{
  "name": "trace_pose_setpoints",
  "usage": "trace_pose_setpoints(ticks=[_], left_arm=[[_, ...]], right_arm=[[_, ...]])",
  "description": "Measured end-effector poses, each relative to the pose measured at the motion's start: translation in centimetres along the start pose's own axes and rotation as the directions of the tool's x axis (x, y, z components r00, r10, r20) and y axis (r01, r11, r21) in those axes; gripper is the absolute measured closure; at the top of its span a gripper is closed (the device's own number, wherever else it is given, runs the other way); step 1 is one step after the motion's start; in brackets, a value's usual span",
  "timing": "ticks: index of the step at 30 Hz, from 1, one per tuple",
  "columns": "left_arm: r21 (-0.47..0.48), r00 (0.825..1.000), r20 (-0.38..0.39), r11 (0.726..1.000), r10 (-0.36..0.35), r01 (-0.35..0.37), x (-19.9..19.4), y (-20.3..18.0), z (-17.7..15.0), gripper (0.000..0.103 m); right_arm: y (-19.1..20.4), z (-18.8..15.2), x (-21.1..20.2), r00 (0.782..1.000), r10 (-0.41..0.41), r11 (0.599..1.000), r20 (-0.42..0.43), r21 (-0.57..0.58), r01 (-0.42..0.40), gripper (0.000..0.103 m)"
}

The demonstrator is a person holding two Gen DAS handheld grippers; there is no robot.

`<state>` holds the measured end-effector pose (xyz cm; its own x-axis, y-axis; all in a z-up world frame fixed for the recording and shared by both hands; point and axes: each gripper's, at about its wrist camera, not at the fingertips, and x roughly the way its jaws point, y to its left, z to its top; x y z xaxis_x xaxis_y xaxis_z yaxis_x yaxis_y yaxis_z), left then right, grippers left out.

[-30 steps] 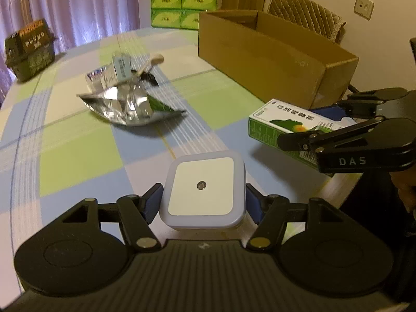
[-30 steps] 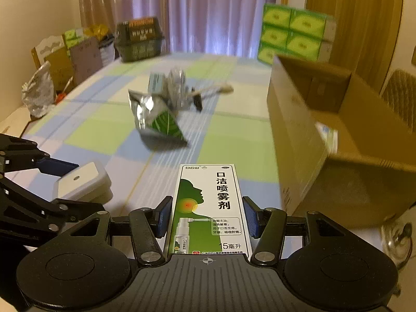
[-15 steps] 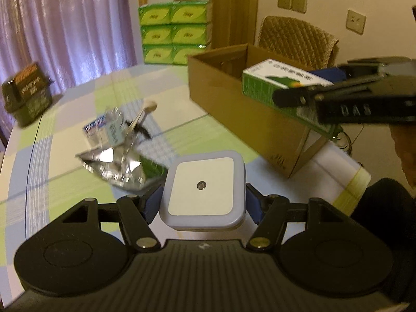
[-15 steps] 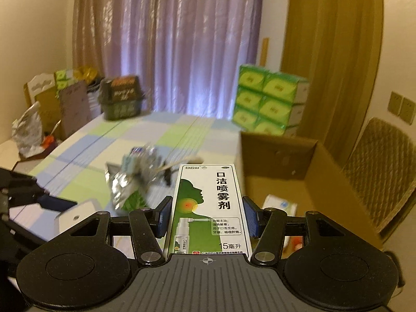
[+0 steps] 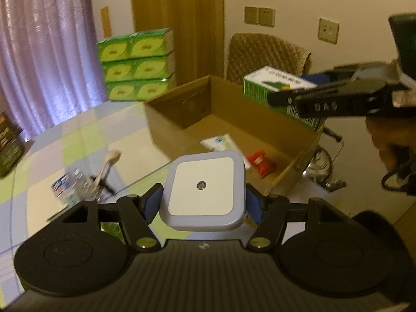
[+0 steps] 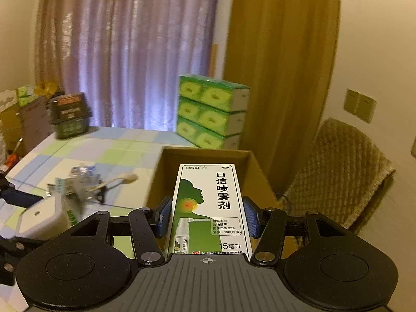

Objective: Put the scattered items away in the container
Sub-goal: 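Carry both items over the cardboard box and release them inside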

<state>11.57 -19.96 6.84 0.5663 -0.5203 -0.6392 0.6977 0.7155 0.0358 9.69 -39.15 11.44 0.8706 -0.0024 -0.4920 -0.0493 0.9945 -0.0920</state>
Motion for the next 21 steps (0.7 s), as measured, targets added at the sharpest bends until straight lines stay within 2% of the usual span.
trace_pose_setpoints(ticks=[7,12,21], left_arm=[[-0.006,0.998,0.027,0.998,-0.062,0.063,3.3,-1.9,3.8,0.041],[-0.048,0.996,0.019,0.994,-0.093,0.094,6.6,-2.5,5.5,0.041],[-0.036,0.996,-0.007,0.995,-0.093,0.092,10.5,-4.0,6.2,0.041]], right_arm=[[-3.5,-0.9,1.3,0.999,-0.012,0.999,-0.031,0.045,0.013,0.045],[-4.9,-2.1,2.6,0.998,-0.008,0.997,-0.058,0.078,0.013,0.045],[-6.5,-3.1,4.6,0.996,0.011,0.995,-0.085,0.101,-0.002,0.045]])
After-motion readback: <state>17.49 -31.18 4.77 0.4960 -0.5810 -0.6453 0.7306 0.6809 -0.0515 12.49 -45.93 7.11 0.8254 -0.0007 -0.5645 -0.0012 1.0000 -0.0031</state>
